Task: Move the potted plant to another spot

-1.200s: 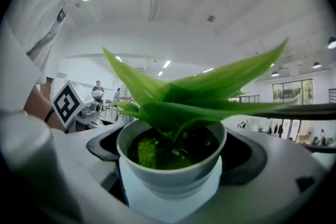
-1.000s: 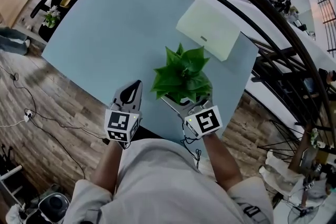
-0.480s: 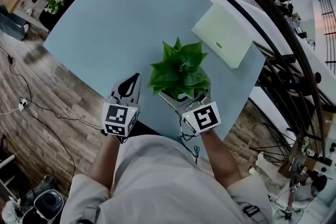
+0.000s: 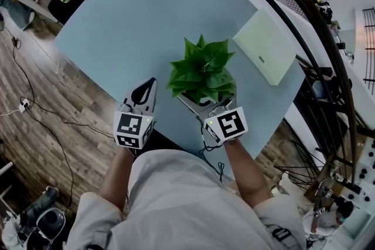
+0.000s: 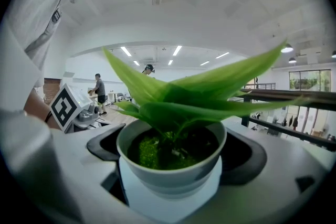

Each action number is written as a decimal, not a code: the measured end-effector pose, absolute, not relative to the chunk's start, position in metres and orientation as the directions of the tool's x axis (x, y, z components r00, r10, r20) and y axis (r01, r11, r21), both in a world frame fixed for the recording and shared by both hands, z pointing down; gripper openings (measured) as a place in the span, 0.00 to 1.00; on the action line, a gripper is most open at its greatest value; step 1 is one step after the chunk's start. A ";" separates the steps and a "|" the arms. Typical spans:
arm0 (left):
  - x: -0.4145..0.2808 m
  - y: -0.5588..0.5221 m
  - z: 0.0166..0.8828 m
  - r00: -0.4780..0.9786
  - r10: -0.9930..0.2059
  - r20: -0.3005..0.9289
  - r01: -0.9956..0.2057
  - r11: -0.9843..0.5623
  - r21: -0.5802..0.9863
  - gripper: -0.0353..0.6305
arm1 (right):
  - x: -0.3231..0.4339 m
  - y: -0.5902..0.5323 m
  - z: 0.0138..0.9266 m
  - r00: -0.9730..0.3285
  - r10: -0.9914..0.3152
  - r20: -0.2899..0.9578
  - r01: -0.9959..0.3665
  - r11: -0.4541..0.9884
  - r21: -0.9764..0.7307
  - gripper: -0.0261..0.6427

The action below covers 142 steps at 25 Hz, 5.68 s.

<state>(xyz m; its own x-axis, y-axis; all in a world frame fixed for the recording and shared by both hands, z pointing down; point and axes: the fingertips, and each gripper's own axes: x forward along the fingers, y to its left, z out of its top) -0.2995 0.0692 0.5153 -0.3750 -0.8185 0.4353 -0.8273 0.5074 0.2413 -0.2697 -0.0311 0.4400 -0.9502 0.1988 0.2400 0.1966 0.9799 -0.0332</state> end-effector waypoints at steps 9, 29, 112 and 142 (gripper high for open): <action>-0.362 0.105 0.548 -0.400 -0.783 0.476 -0.786 0.560 0.261 0.07 | -0.337 -0.010 0.477 -0.928 0.223 0.297 0.216 0.975 -0.057 0.86; -0.421 0.113 0.599 -0.358 -0.772 0.526 -0.773 0.560 0.297 0.07 | -0.412 -0.006 0.547 -0.893 0.204 0.401 0.176 0.979 -0.107 0.86; -0.395 0.016 0.639 -0.103 -0.793 0.600 -0.878 0.356 0.319 0.07 | -0.354 -0.089 0.636 -0.832 -0.142 0.537 -0.263 0.952 -0.156 0.89; -0.263 -0.063 0.618 0.180 -0.761 0.623 -0.947 0.036 0.318 0.07 | -0.176 -0.141 0.611 -0.679 -0.461 0.571 -0.507 0.858 0.089 0.04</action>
